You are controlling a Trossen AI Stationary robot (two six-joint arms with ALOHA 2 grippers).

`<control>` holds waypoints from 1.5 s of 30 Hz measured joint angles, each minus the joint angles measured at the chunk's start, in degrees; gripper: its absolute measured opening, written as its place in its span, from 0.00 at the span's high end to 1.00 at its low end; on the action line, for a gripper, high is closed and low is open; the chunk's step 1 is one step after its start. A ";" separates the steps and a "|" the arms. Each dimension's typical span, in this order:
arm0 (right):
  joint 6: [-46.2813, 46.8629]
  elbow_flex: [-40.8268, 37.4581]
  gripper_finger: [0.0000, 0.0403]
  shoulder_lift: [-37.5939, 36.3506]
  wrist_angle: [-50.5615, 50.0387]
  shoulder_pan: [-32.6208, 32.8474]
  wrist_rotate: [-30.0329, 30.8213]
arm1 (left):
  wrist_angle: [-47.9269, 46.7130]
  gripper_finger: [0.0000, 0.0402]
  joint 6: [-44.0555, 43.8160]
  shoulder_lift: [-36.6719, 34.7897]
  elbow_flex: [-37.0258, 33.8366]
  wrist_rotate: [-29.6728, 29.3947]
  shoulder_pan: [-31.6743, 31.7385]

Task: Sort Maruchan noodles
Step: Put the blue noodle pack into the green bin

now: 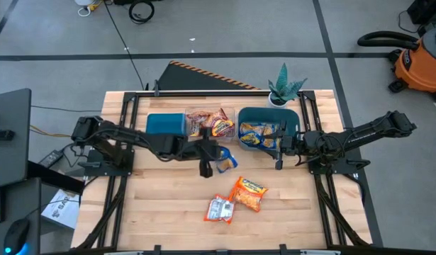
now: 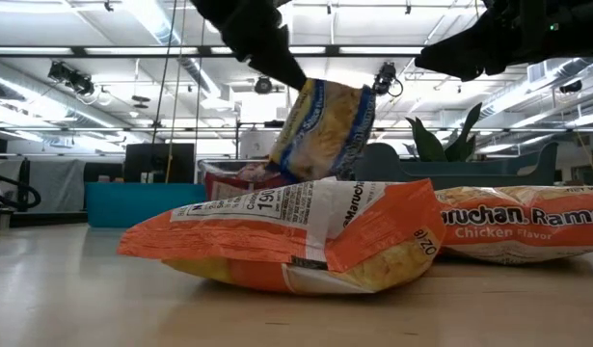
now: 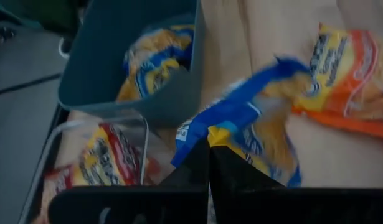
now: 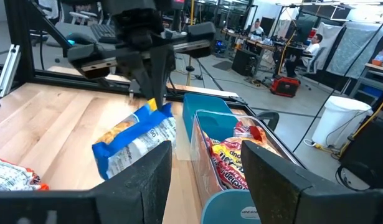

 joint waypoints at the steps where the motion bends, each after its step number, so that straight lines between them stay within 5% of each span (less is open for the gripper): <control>1: -0.10 -0.02 0.51 0.00 0.00 0.00 -0.02 | 1.13 0.99 0.68 0.00 -0.01 0.52 0.26; 21: -0.18 -0.04 0.51 0.00 -0.02 0.00 0.00 | 15.58 0.99 4.48 0.02 -0.01 8.83 7.14; 45: -0.39 -0.04 0.51 0.00 -0.03 0.00 0.00 | 20.45 0.99 7.38 0.07 -0.01 8.25 8.40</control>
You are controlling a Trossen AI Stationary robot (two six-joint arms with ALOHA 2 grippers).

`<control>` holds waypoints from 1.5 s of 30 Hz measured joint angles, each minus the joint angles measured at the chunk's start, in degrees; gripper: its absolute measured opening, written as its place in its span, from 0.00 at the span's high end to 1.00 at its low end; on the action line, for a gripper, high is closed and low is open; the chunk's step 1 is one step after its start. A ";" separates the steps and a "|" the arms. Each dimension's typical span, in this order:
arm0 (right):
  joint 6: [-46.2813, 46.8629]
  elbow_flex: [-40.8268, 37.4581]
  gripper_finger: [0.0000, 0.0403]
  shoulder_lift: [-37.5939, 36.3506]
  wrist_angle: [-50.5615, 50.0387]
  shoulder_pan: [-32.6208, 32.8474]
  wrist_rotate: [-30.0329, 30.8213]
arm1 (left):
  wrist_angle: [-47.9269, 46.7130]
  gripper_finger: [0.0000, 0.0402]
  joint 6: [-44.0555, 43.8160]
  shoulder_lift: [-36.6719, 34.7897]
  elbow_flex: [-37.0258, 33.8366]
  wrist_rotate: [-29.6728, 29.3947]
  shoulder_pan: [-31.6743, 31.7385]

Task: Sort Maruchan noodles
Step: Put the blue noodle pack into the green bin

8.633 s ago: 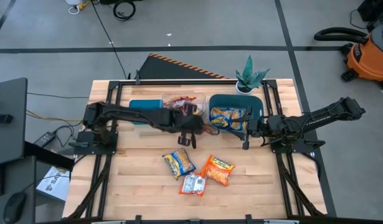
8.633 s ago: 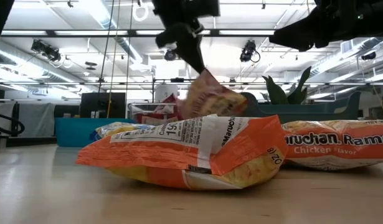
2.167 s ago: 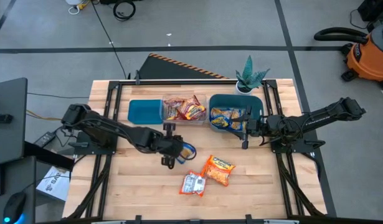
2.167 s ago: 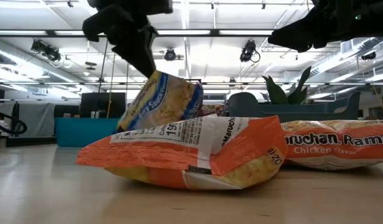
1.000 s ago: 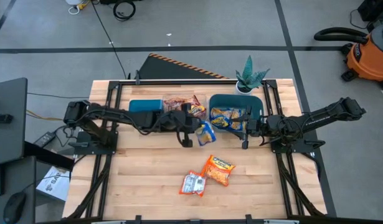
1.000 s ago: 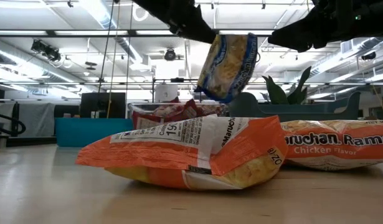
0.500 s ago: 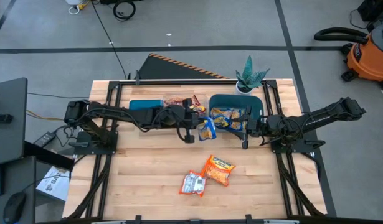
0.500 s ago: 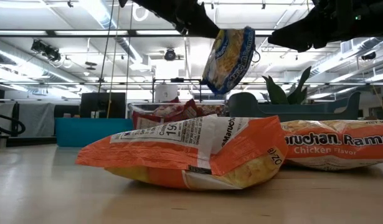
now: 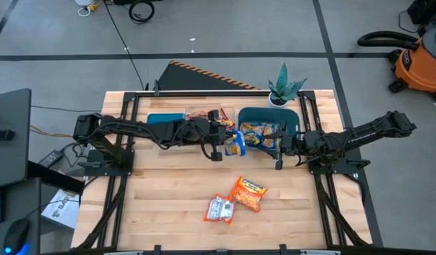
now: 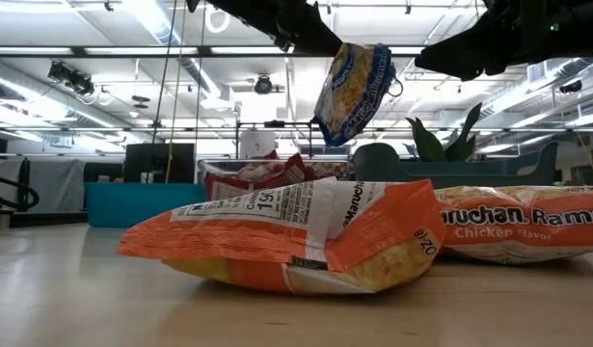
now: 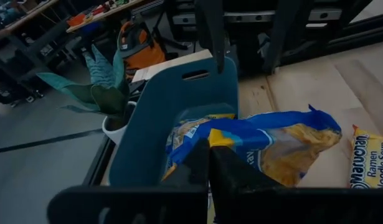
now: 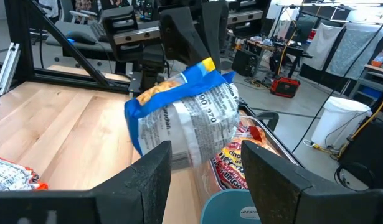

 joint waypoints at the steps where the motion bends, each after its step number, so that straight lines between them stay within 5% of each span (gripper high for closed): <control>1: 0.00 0.00 0.51 -0.01 -0.01 0.00 0.00 | -0.02 0.99 0.00 0.00 0.00 0.01 -0.02; 45: 0.00 0.00 0.51 0.00 -0.03 -0.01 0.02 | 0.24 0.99 0.60 0.00 0.00 -0.02 0.90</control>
